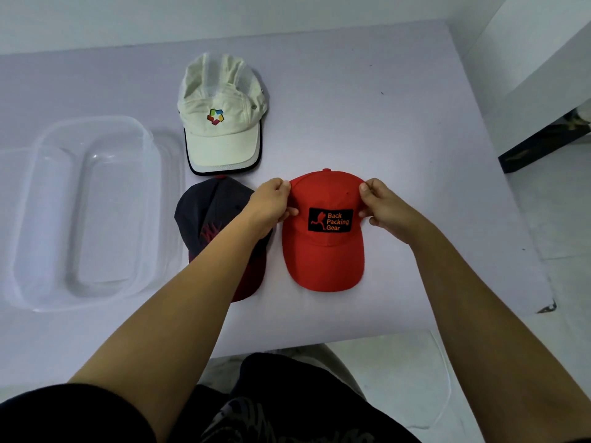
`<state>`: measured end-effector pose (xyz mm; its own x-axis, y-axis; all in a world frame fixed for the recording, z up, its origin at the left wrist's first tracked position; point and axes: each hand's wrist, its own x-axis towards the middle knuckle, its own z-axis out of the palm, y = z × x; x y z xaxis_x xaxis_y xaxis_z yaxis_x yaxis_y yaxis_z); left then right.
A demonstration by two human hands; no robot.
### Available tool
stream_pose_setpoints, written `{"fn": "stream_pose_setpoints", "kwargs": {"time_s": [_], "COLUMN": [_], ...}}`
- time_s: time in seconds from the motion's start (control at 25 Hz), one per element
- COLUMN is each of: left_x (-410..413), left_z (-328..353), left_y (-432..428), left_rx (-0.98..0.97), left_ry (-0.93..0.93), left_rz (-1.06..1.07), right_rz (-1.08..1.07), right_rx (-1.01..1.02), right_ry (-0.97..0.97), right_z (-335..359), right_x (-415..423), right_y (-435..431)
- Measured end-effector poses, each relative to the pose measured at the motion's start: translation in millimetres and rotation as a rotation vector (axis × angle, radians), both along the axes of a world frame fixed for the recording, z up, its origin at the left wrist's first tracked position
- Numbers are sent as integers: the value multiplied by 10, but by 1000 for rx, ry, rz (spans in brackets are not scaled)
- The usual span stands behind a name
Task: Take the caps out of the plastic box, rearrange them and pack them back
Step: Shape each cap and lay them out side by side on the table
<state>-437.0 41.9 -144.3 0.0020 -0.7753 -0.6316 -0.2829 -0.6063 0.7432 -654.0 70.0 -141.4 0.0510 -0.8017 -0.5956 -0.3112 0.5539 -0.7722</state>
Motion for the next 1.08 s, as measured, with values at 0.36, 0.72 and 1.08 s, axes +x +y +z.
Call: {"fn": "stream_pose_setpoints", "kwargs": {"time_s": [0.36,0.72,1.08], "left_x": [-95,-49,37], "left_z": [-76,-74,79], "left_y": [100,67,73], "left_rx": [11,56,-17], "left_ry": [71,-45,-265], "left_rz": [83,178,-40], "right_rz": [-29,-67,-77], "right_rx": [-25,-94,-168], "right_ry": [-47,-129,163], "right_z": [-84,-220,-196], "right_x": [77,-21,-28], "right_y": [5,102,-1]}}
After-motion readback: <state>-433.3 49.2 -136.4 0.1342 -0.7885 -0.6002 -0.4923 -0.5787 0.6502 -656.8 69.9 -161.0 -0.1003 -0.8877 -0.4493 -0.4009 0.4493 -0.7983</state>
